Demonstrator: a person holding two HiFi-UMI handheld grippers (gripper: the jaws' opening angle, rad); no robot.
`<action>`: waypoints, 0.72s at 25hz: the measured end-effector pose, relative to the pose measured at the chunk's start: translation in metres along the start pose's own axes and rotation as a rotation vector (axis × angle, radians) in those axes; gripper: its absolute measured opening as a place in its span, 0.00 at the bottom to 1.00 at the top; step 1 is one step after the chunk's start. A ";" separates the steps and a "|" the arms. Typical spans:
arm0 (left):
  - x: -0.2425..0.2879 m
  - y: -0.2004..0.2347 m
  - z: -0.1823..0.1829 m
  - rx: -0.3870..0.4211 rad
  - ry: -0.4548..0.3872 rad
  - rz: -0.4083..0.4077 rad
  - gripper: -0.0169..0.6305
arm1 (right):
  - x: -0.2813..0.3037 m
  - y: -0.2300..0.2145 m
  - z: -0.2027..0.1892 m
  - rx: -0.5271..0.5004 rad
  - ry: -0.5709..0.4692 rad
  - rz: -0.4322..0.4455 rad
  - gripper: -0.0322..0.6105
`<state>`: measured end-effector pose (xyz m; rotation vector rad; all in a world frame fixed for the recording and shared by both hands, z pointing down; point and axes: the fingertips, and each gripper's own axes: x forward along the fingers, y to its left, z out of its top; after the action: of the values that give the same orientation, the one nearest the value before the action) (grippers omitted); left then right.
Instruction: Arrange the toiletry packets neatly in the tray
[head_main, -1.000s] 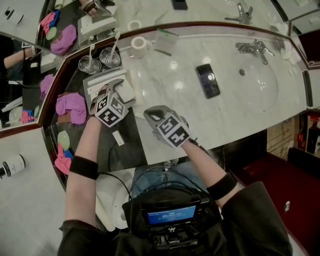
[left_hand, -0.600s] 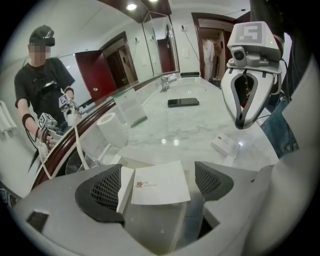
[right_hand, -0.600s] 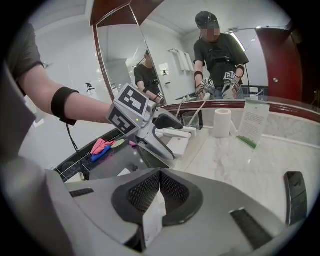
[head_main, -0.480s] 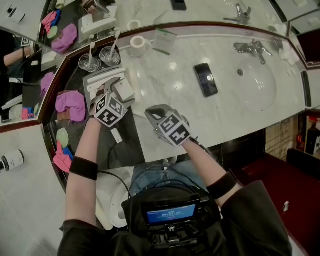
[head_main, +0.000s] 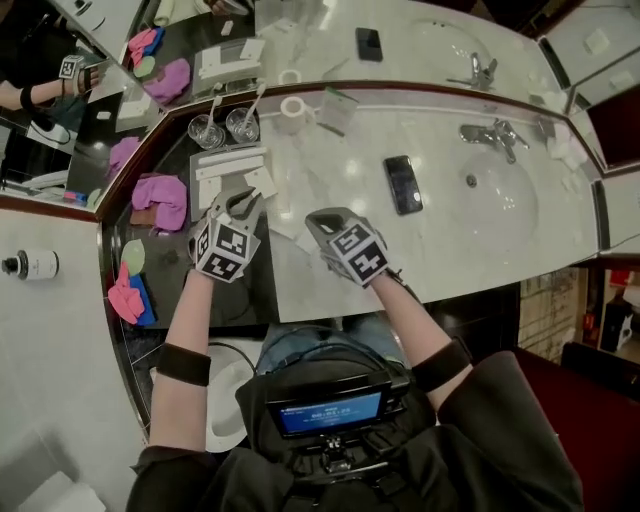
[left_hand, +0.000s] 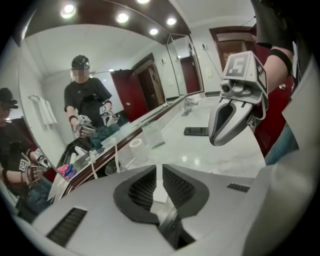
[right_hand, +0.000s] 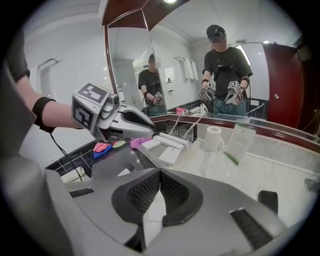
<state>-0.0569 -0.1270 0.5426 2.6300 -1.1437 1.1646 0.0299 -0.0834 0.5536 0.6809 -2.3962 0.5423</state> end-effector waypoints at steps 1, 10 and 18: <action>-0.011 -0.002 0.004 -0.025 -0.014 0.029 0.05 | -0.004 -0.001 0.003 -0.012 -0.007 0.001 0.07; -0.103 -0.022 0.014 -0.350 -0.136 0.215 0.03 | -0.024 0.020 0.009 -0.113 -0.037 0.066 0.07; -0.136 -0.056 -0.010 -0.557 -0.195 0.302 0.03 | -0.042 0.038 -0.008 -0.144 -0.017 0.098 0.07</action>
<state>-0.0872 0.0004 0.4738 2.2195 -1.6554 0.5046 0.0406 -0.0353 0.5250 0.5104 -2.4662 0.4005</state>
